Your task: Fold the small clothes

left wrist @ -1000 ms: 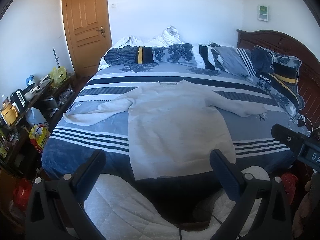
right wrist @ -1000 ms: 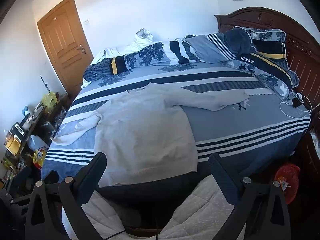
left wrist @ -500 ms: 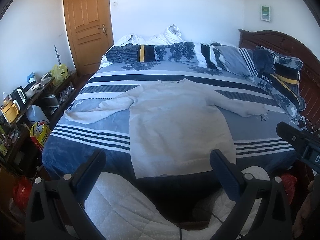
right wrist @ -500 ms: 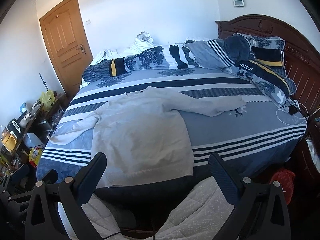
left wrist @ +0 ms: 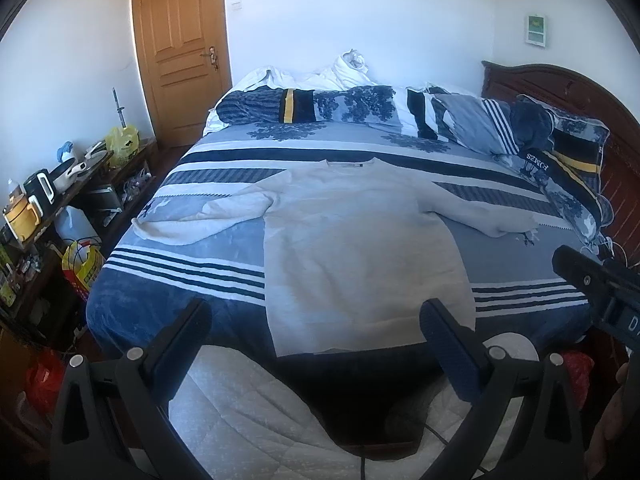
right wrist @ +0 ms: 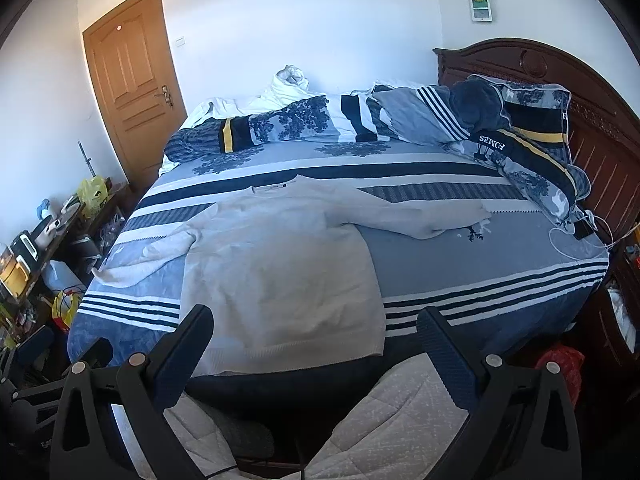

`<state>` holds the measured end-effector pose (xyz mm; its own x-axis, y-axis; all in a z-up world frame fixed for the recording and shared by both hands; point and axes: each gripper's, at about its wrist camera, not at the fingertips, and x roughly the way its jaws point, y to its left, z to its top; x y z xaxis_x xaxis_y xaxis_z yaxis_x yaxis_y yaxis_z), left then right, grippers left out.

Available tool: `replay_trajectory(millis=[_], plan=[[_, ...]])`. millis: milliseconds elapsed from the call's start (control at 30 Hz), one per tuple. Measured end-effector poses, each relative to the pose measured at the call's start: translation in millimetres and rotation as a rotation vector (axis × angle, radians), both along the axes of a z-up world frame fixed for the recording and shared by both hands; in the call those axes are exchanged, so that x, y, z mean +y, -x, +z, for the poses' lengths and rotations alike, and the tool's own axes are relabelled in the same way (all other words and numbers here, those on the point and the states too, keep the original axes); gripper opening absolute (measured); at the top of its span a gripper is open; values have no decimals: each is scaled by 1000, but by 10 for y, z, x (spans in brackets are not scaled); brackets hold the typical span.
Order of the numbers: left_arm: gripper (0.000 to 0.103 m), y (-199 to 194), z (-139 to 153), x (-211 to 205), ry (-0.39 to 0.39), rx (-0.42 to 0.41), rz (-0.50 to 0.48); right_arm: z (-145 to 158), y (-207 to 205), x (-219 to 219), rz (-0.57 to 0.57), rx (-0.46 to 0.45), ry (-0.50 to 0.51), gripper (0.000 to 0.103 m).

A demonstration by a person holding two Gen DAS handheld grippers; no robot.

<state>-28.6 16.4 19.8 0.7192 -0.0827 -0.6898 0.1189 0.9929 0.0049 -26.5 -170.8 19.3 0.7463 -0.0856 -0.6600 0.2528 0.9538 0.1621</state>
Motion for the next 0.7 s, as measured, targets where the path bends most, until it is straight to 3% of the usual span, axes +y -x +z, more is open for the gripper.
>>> replay_trajectory(millis=[533,700], plan=[[103,-305,-196,143,22,61,36,-96,-148,-21,75,-54,-19,103],[103,-493,-305,205,29,92,53,-97,-267,41,81,-52,36,103]])
